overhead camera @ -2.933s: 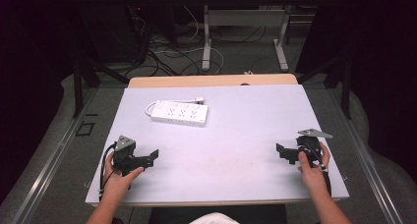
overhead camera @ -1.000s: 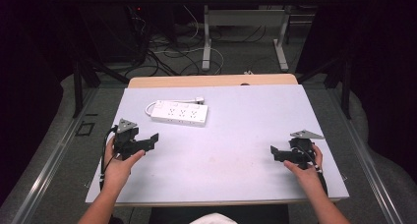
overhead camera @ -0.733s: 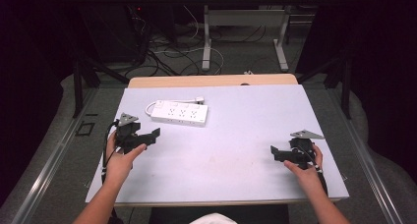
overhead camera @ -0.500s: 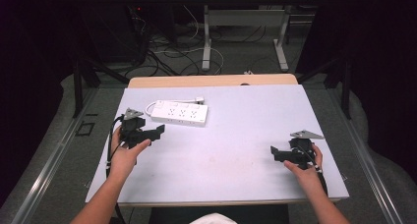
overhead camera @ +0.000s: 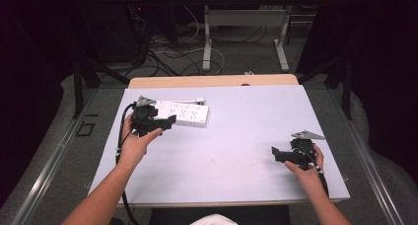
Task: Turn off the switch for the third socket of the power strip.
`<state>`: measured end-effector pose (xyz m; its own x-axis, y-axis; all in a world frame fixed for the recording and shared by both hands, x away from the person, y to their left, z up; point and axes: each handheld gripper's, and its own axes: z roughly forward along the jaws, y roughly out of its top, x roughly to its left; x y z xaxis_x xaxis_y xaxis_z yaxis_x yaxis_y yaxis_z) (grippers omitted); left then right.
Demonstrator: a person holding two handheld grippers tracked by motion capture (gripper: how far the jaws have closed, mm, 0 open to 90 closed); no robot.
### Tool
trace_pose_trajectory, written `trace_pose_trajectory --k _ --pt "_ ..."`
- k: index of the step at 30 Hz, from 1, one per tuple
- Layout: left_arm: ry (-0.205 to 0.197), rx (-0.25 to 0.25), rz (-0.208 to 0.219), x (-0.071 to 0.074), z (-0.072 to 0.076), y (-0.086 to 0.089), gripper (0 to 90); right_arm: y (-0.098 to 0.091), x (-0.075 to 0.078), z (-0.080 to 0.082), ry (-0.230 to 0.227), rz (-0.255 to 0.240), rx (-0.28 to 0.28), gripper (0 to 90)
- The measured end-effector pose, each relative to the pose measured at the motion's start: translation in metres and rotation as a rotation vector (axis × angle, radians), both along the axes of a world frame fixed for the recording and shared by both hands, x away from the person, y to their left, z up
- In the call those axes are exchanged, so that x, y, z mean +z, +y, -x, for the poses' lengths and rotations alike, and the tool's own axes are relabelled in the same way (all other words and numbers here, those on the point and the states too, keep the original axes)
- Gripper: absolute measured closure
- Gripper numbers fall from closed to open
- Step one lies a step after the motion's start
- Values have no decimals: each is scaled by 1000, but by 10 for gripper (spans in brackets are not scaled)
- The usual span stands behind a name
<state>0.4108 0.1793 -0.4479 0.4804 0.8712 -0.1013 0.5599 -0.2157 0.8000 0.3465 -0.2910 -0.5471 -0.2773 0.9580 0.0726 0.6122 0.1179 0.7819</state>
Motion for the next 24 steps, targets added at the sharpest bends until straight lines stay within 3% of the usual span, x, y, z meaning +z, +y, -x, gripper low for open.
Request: trace_pose_trajectory --k 9,21,24 --pt "24 -37 -10 13 -11 -13 238 -1 0 0 1 -1 -1 41" --pt "40 -36 24 24 -27 -28 268 0 -1 0 1 6 7 40" --pt "46 -34 52 26 -31 -30 275 0 -1 0 1 8 5 40"
